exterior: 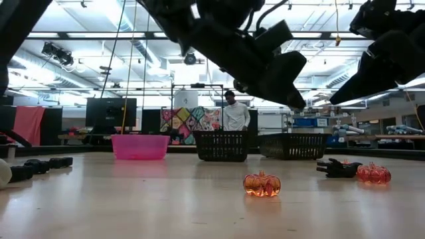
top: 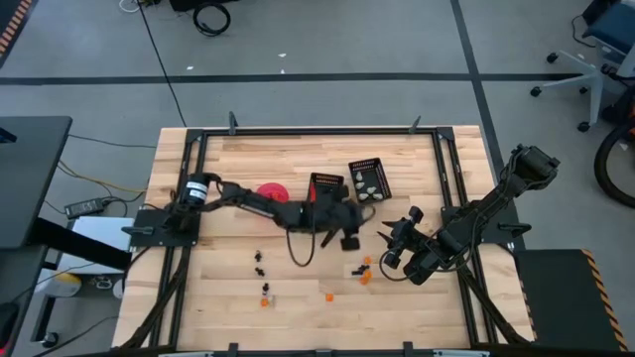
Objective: Sort Halloween decoration
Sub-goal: Put the white skull toy into the right black bin
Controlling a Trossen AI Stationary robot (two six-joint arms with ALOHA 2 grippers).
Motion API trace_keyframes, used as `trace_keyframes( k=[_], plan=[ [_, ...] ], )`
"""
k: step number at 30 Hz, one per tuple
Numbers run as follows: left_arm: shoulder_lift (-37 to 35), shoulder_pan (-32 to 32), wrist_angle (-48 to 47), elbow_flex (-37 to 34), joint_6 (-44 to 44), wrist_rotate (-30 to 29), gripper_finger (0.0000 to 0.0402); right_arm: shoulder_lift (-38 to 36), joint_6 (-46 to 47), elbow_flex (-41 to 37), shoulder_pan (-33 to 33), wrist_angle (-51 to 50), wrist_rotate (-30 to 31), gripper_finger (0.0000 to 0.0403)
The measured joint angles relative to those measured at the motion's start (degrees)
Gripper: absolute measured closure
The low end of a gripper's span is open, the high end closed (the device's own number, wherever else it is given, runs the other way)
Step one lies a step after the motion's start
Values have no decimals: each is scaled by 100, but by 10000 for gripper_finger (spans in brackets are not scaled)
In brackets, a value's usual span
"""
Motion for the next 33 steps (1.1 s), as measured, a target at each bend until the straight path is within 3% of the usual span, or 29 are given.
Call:
trace_keyframes(
  k=[13, 28, 33],
  plan=[
    [6, 889, 735, 2, -201, 13, 239, 0, 2, 0, 0, 2, 78, 250],
    [127, 977, 867, 25, -850, -153, 239, 0, -28, 0, -7, 98, 392, 250],
    [385, 972, 675, 322, -971, -147, 239, -2, -182, 0, -115, 215, 458, 250]
  ],
)
